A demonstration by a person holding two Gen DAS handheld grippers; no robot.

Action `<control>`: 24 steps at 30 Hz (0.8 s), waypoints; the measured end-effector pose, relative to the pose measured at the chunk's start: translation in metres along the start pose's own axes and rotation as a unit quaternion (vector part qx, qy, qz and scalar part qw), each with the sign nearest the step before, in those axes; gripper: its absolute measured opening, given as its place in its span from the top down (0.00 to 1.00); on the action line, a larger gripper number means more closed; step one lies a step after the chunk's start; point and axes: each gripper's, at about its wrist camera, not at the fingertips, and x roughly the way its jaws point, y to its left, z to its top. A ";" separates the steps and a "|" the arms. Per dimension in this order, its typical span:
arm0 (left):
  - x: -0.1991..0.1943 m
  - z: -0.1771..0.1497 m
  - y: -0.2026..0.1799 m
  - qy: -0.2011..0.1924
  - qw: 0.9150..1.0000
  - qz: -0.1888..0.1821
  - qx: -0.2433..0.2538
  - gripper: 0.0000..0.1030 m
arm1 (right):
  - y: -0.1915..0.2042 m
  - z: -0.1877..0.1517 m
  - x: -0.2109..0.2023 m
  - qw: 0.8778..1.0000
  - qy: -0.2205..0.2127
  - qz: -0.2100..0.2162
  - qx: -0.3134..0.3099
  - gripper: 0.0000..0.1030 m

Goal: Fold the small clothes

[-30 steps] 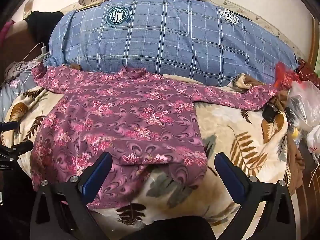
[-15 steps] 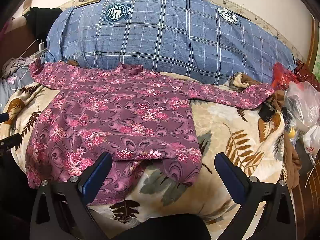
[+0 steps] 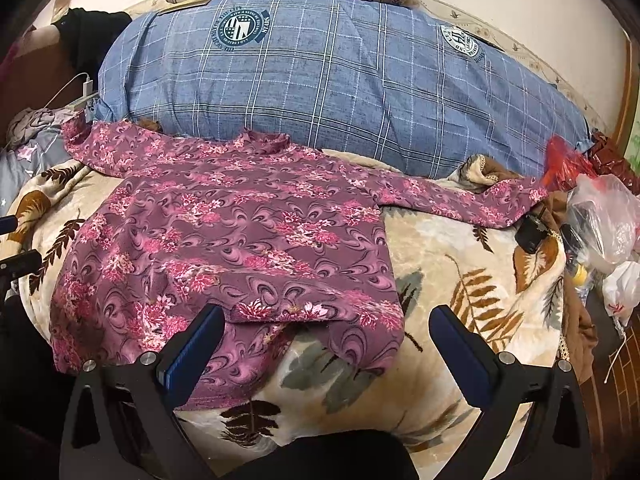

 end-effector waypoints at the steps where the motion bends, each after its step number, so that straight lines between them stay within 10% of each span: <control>1: 0.000 0.000 0.001 -0.001 1.000 0.000 -0.002 0.00 | -0.001 0.000 0.000 1.000 0.000 0.000 0.001 0.00; 24: -0.002 -0.003 0.012 -0.005 1.000 0.005 -0.012 0.00 | 0.009 0.005 -0.006 1.000 -0.014 0.015 -0.016 0.00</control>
